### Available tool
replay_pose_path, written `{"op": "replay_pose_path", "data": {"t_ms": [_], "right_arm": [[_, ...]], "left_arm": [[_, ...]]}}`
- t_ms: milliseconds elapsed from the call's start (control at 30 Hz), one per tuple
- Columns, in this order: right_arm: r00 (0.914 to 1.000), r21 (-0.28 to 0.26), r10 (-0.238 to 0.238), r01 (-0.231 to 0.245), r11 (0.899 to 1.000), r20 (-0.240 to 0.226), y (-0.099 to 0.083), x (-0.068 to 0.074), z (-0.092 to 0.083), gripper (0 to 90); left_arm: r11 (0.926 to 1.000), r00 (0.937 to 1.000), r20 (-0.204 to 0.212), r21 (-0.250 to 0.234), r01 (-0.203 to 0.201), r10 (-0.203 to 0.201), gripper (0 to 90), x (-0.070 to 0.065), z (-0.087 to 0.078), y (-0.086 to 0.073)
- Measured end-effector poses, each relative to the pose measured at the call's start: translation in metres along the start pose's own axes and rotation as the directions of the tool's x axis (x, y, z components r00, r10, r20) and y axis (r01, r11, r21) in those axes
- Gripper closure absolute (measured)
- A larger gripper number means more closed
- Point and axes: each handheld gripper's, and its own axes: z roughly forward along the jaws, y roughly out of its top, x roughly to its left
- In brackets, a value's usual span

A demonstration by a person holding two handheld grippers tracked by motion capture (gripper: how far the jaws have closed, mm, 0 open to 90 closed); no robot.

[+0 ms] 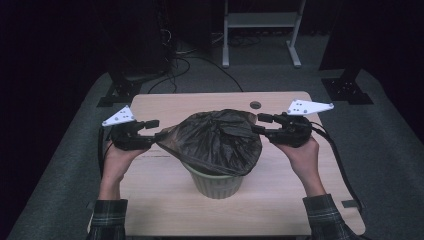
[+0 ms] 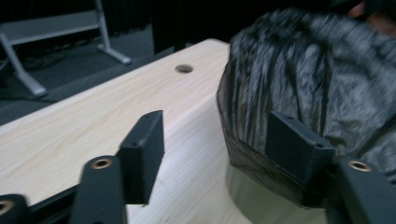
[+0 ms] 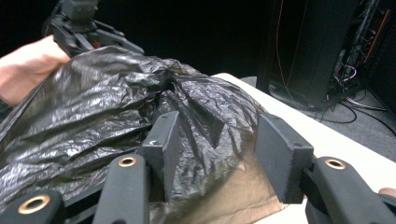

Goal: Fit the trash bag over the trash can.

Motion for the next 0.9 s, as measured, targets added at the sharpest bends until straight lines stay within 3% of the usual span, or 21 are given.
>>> {"op": "replay_pose_path", "data": {"t_ms": [133,267,367,433,500,600,633,667,700,767,833,867,900], "right_arm": [[1.0000,0.005,-0.003,0.003,1.000,-0.005,0.001,-0.001,0.003,47.7],[1.0000,0.025,-0.002,0.002,1.000,-0.007,0.000,-0.001,0.007,45.2],[0.9999,0.033,-0.003,0.003,0.999,-0.014,-0.001,-0.001,0.009,43.2],[0.9998,0.034,-0.005,0.005,0.999,-0.017,-0.001,-0.001,0.010,43.0],[0.9997,0.039,-0.006,0.007,0.999,-0.025,-0.001,-0.001,0.011,42.9],[0.9999,0.057,-0.008,0.009,0.998,-0.011,-0.001,-0.002,0.016,41.4],[0.9999,0.057,-0.008,0.009,0.998,-0.011,-0.001,-0.002,0.016,41.4],[1.0000,0.072,-0.004,0.004,0.997,-0.005,-0.003,-0.004,0.020,40.3],[1.0000,0.076,0.000,0.000,0.997,-0.003,-0.003,-0.004,0.021,41.1],[1.0000,0.099,0.003,-0.003,0.995,0.001,-0.005,-0.004,0.025,44.8],[1.0000,0.111,0.000,0.000,0.994,0.003,-0.006,-0.004,0.026,56.4],[1.0000,0.111,0.000,0.000,0.994,0.003,-0.006,-0.004,0.026,56.4],[0.9999,0.110,-0.010,0.009,0.994,0.007,-0.006,-0.003,0.025,61.9]], "left_arm": [[0.9986,0.9992,0.029,-0.046,-0.027,0.028,29.4,-0.009,-0.011,0.013],[0.9952,0.9942,0.073,-0.064,-0.075,0.079,27.5,-0.029,-0.007,0.031],[0.9927,0.9925,0.070,-0.074,-0.096,0.101,20.8,-0.039,-0.005,0.039],[0.9891,0.9913,0.059,-0.096,-0.112,0.118,19.8,-0.047,-0.006,0.047],[0.9871,0.9890,0.076,-0.108,-0.118,0.127,20.6,-0.053,-0.003,0.053],[0.9851,0.9787,0.115,-0.047,-0.166,0.170,21.6,-0.066,0.024,0.064],[0.9851,0.9787,0.115,-0.047,-0.166,0.170,22.2,-0.066,0.024,0.064],[0.9846,0.9775,0.119,-0.008,-0.175,0.175,22.5,-0.069,0.043,0.064],[0.9844,0.9768,0.128,0.015,-0.175,0.172,25.1,-0.069,0.051,0.063],[0.9834,0.9772,0.131,0.050,-0.175,0.167,31.3,-0.069,0.064,0.059],[0.9820,0.9775,0.131,0.070,-0.175,0.165,48.9,-0.069,0.068,0.058],[0.9803,0.9783,0.131,0.094,-0.174,0.161,48.9,-0.069,0.071,0.056],[0.9783,0.9777,0.131,0.106,-0.178,0.164,56.9,-0.069,0.072,0.055]]}}
